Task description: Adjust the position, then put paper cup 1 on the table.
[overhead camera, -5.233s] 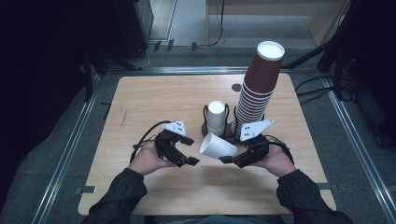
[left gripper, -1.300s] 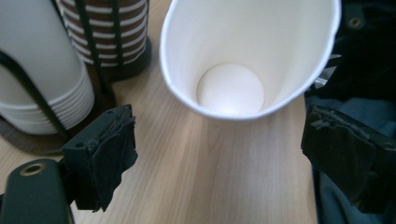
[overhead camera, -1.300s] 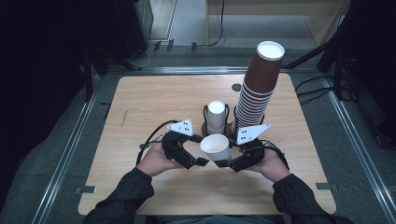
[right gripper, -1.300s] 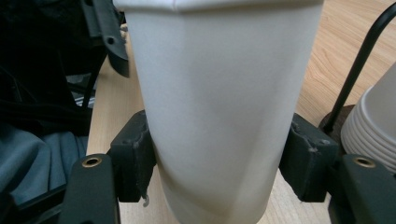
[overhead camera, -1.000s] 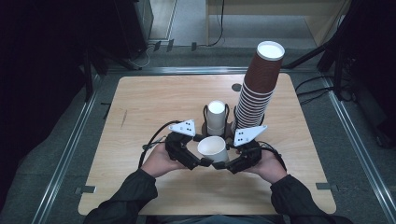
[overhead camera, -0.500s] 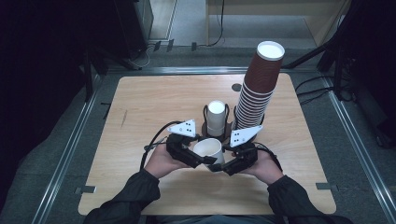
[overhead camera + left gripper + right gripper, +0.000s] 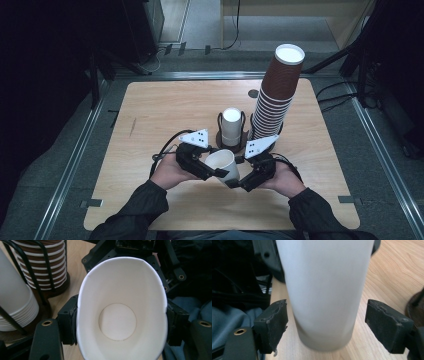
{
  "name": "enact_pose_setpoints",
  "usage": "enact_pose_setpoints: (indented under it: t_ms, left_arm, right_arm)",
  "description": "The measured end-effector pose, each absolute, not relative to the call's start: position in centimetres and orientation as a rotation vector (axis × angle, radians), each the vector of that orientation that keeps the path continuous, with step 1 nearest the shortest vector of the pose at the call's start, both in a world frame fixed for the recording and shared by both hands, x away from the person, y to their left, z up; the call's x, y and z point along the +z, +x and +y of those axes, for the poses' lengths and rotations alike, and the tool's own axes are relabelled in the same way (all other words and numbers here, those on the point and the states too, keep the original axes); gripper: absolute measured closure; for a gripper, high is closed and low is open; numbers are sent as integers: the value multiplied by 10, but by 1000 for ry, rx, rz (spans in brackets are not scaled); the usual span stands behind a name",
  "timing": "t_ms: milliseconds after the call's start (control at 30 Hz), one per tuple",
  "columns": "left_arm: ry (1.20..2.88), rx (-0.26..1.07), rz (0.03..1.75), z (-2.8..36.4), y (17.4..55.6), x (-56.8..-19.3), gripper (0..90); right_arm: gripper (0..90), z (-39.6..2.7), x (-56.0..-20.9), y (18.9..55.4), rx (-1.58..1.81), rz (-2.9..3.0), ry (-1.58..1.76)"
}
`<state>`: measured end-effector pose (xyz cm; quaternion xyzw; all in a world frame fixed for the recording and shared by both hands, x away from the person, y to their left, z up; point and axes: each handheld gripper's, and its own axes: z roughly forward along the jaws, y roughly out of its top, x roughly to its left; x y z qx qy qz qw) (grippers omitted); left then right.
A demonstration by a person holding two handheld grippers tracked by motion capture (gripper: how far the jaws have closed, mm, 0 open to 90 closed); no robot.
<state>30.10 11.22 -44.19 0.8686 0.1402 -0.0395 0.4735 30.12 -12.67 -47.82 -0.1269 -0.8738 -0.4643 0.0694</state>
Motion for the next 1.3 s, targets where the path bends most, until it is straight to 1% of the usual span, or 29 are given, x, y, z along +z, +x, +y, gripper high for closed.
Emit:
enact_pose_setpoints:
  t_ms: [300,633,767,1000,1300]
  left_arm:
    - [2135,-49,386,121,304,-441,302]
    - [2139,-58,420,129,307,-441,302]
    - [2183,-55,438,130,309,-444,302]
    - [2189,-46,470,138,311,-446,301]
    - [2182,-19,560,153,314,-447,299]
  right_arm:
    - [185,-135,-476,301,-1360,-2649,-442]
    - [181,-146,-474,300,-1392,-2719,-495]
    - [180,-151,-473,299,-1423,-2747,-512]
    - [180,-157,-471,300,-1454,-2761,-545]
    - [181,-162,-471,301,-1438,-2784,-583]
